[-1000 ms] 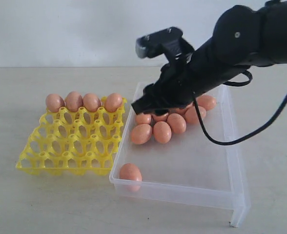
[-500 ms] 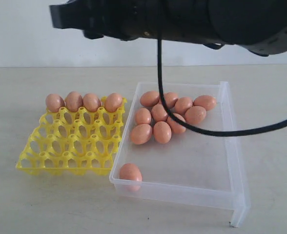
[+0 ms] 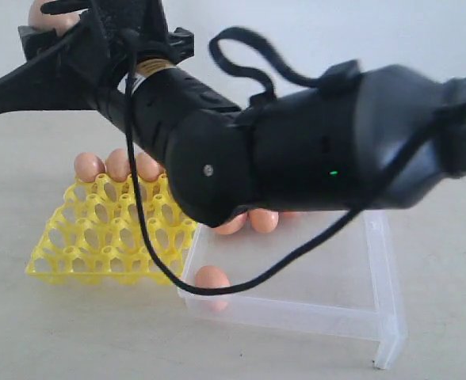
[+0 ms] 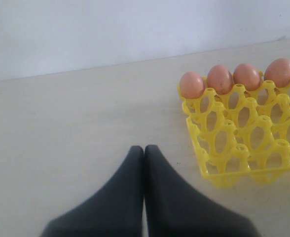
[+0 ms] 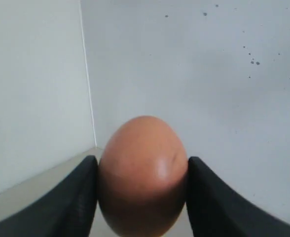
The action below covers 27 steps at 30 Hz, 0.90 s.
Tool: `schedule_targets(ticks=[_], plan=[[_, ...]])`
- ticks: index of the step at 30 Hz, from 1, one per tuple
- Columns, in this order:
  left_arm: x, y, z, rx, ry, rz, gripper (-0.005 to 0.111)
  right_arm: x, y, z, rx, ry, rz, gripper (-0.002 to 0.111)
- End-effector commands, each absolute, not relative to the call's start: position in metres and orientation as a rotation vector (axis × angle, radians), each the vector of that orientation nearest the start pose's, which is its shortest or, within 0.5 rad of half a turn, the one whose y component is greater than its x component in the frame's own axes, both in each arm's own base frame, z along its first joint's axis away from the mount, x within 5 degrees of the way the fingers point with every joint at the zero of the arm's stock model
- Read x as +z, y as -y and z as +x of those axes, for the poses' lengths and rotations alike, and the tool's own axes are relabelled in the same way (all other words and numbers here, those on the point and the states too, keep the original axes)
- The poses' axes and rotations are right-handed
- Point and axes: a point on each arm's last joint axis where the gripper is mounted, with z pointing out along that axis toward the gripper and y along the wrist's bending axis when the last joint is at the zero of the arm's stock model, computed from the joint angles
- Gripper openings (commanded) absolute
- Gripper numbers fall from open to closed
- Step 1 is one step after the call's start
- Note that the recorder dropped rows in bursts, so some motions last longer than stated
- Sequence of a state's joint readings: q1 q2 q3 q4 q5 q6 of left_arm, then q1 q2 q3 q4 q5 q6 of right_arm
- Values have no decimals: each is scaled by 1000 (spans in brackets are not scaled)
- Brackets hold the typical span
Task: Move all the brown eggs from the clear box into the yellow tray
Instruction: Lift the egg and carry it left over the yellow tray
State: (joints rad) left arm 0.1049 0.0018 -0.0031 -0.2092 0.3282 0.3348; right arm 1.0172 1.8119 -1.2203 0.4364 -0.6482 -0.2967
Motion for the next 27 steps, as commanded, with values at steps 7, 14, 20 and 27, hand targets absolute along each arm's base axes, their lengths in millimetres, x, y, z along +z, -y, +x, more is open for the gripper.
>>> schedule_targets(ticks=[7,14,20,27], plan=[[185,0,54,107,-1791,61,-4,256,-407,299,971,-1634,-587,0],[185,0,54,107,-1791,61,-4,256,-391,332,1069,-1652,-559,0],[185,0,54,107,-1791,61,-4,219,-392,331,1149,-1678,-856,0],[185,0,54,107,-1791,61,-4,162,-406,344,1138,-1759,-886,0]])
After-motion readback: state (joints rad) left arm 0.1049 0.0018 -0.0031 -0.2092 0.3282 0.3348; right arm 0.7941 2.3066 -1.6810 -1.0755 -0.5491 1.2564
